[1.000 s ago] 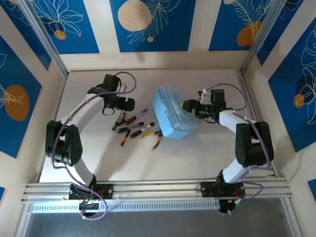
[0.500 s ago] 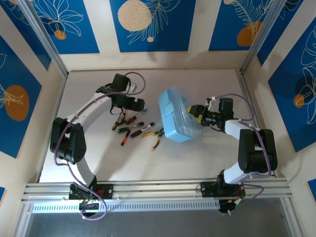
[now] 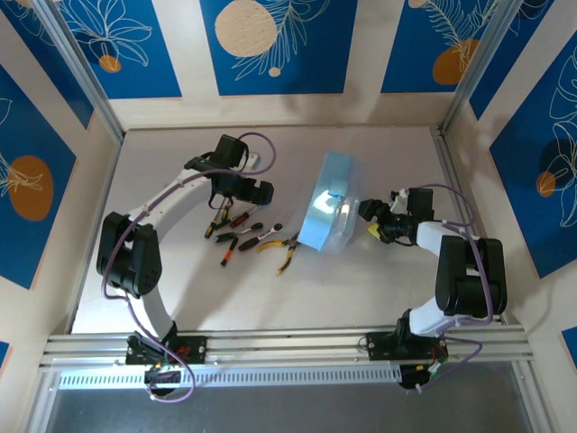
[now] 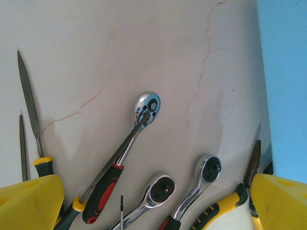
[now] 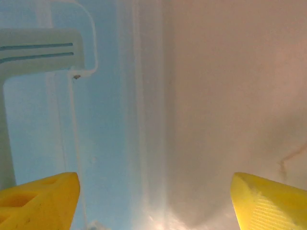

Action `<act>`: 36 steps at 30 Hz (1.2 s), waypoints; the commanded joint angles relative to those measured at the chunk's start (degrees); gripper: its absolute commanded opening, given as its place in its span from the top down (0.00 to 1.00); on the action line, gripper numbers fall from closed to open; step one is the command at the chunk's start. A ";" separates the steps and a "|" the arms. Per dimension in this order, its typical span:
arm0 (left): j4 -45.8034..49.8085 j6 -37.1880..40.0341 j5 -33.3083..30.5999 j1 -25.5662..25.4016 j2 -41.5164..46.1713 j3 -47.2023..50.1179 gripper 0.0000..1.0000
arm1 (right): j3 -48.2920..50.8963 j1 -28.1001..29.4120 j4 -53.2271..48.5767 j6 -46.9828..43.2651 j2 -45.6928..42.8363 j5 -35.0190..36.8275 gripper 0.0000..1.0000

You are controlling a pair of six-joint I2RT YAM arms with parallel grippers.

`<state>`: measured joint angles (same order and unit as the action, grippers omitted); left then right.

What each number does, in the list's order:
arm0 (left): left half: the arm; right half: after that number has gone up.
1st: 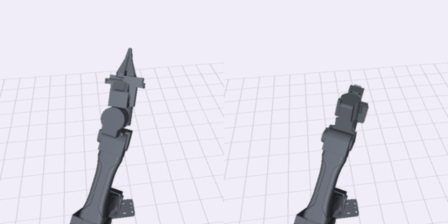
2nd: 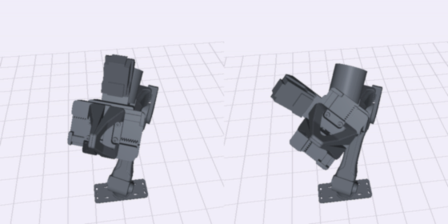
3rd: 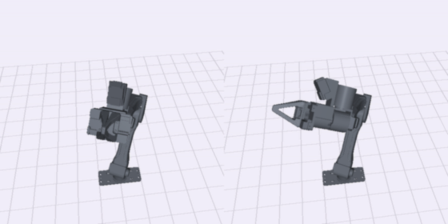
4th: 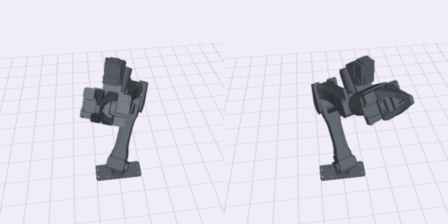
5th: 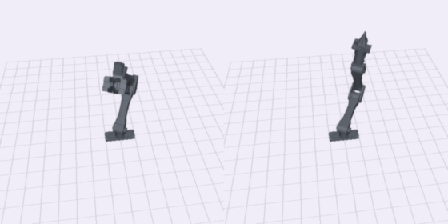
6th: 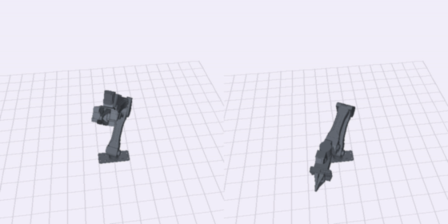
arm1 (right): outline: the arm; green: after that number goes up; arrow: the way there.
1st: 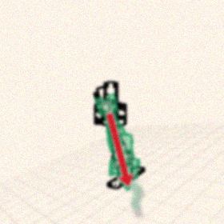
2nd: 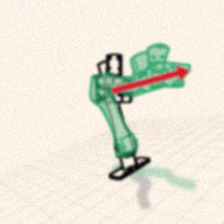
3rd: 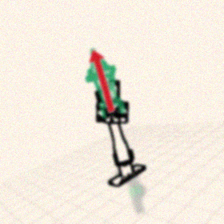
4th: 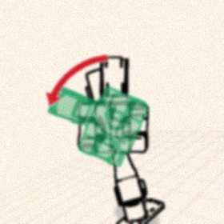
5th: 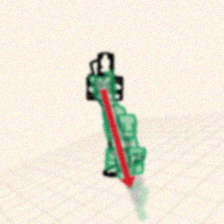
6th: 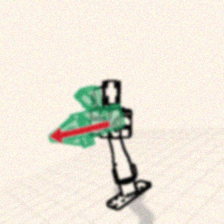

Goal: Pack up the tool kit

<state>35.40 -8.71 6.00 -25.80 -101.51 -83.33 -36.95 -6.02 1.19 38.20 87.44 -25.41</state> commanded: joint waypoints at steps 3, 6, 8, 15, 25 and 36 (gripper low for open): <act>0.29 -0.34 1.28 -0.61 -0.86 -1.75 0.00 | 0.17 -0.13 -4.51 -1.07 -0.44 2.08 0.18; 0.11 -0.25 1.64 -0.74 -0.88 -1.75 0.00 | -0.96 -0.34 -6.07 -2.19 -1.80 2.56 0.17; 0.24 -0.25 1.76 -0.72 -1.11 -1.75 0.00 | -2.06 -0.56 -7.43 -2.72 -2.34 2.56 0.17; -0.78 -0.52 4.04 -0.98 -0.79 -2.13 0.00 | -3.35 -1.61 -12.06 -4.15 -6.57 3.69 0.17; -2.23 -1.12 5.86 -3.93 -9.14 -5.35 0.00 | -4.35 -1.85 -13.34 -5.79 -9.13 0.51 0.14; -3.25 -2.65 6.91 -7.69 -16.61 -8.61 0.00 | -8.44 1.82 -12.53 -5.50 -8.05 -0.87 0.14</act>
<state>32.40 -10.48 11.05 -32.12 -117.49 -89.65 -43.29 -5.15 -10.79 33.47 78.81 -23.86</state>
